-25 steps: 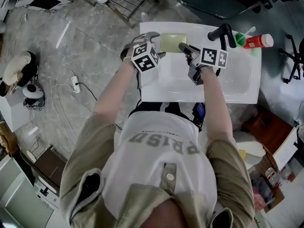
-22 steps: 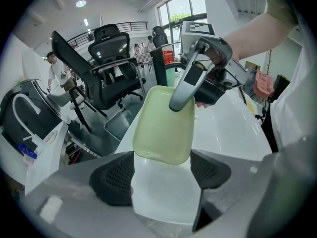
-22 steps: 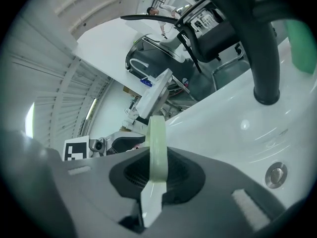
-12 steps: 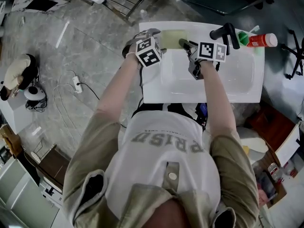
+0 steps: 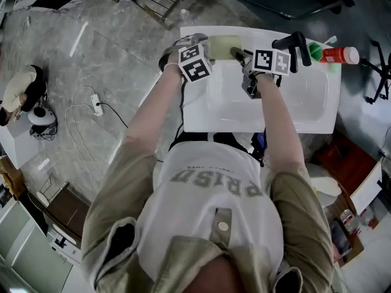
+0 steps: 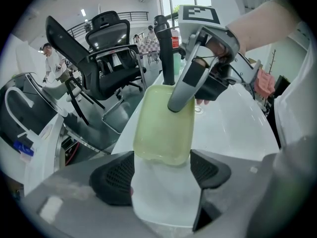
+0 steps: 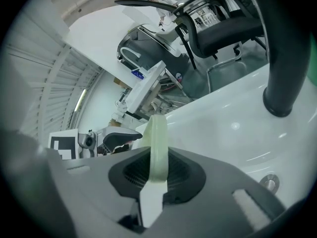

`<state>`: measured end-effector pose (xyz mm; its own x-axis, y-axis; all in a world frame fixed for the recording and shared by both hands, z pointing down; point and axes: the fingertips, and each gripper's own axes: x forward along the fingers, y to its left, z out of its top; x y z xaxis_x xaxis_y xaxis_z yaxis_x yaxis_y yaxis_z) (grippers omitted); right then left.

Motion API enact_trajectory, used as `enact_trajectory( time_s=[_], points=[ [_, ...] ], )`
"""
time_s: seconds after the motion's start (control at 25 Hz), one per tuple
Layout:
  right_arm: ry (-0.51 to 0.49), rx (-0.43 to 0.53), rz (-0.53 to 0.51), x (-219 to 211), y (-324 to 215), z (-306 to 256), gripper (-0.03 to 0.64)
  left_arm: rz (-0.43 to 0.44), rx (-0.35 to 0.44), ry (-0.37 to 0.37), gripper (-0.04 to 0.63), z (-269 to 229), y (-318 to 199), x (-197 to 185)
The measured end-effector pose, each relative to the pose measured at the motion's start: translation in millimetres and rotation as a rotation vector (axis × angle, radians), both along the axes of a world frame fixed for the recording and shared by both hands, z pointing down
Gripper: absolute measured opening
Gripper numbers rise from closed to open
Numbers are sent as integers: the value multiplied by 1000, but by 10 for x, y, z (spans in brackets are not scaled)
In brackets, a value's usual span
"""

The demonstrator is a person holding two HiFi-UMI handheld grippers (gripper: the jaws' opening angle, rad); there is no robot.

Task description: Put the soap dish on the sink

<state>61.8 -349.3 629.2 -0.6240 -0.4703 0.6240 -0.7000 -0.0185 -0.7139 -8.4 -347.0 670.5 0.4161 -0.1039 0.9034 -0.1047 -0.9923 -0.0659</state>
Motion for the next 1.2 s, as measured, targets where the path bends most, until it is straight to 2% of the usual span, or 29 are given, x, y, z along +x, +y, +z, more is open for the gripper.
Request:
enact_trajectory(
  time_s=[0.32,0.72,1.2],
  points=[
    [75,-9,-46,32,-11,88,82,-3,-12,-14,370,62,-8,27],
    [199,-12,-168,65,18,179,137,-11,-17,-28,370,102,-20,35],
    [245,-112,-219,88,23,253,167,-4,-40,-44,370,93,-37,67]
  ],
)
